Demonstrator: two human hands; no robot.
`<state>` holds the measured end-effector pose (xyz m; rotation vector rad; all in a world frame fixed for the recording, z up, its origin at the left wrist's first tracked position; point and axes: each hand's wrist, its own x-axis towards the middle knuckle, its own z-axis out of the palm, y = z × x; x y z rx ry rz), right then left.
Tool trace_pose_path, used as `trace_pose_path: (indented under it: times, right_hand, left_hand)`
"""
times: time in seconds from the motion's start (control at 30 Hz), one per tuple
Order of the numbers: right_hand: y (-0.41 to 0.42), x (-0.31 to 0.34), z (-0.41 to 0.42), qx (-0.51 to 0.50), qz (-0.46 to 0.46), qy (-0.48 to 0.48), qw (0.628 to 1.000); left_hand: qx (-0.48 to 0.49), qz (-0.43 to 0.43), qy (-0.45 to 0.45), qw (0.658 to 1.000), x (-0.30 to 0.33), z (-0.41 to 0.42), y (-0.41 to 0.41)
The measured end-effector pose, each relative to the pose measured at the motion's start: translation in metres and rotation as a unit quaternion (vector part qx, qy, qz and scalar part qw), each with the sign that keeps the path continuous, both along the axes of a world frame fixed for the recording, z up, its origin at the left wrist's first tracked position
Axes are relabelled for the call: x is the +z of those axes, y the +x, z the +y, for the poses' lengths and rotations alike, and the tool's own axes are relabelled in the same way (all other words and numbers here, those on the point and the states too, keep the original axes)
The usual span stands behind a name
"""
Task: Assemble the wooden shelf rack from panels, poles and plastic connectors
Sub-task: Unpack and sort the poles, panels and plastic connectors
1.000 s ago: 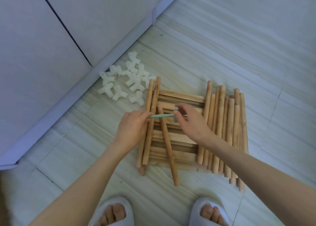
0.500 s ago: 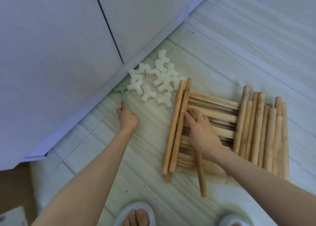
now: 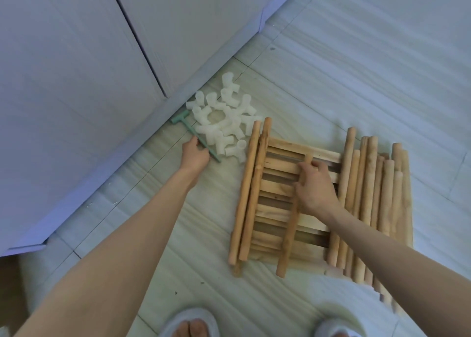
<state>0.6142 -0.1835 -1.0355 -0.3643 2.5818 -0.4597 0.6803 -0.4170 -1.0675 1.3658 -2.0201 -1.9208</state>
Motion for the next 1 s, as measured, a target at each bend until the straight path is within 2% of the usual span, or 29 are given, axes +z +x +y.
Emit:
trace_pose_path:
  times: [0.1,0.2,0.3,0.43,0.53,0.63,0.8,1.0]
  right_hand:
    - [-0.002,0.007,0.015,-0.001,0.01,-0.01,1.0]
    - [-0.005,0.017,0.034,0.012,0.027,-0.048,0.998]
    - [-0.01,0.031,0.058,-0.012,0.055,-0.077,0.995]
    - [-0.018,0.044,0.107,-0.133,0.109,-0.089,0.981]
    - [-0.02,0.043,0.147,-0.249,0.069,-0.068,0.964]
    - [-0.013,0.034,0.168,-0.303,-0.007,-0.095,0.948]
    - [-0.004,0.014,0.177,-0.31,-0.043,-0.091,0.945]
    - [-0.008,0.009,0.179,-0.289,-0.098,-0.097,0.947]
  left_hand:
    - [0.049,-0.037,-0.033,0.998,0.011,0.018,0.003]
    - [0.078,0.01,-0.015,0.997,0.036,0.05,-0.006]
    - [-0.016,0.018,0.006,1.0,0.061,0.093,-0.019]
    - [-0.206,-0.066,0.031,0.976,0.068,0.148,-0.04]
    - [-0.245,-0.117,0.065,0.96,0.065,0.175,-0.05]
    - [-0.257,-0.145,0.07,0.953,0.056,0.196,-0.048]
    - [-0.252,-0.128,0.103,0.954,0.041,0.234,-0.044]
    - [-0.234,-0.13,0.097,0.959,0.034,0.252,-0.047]
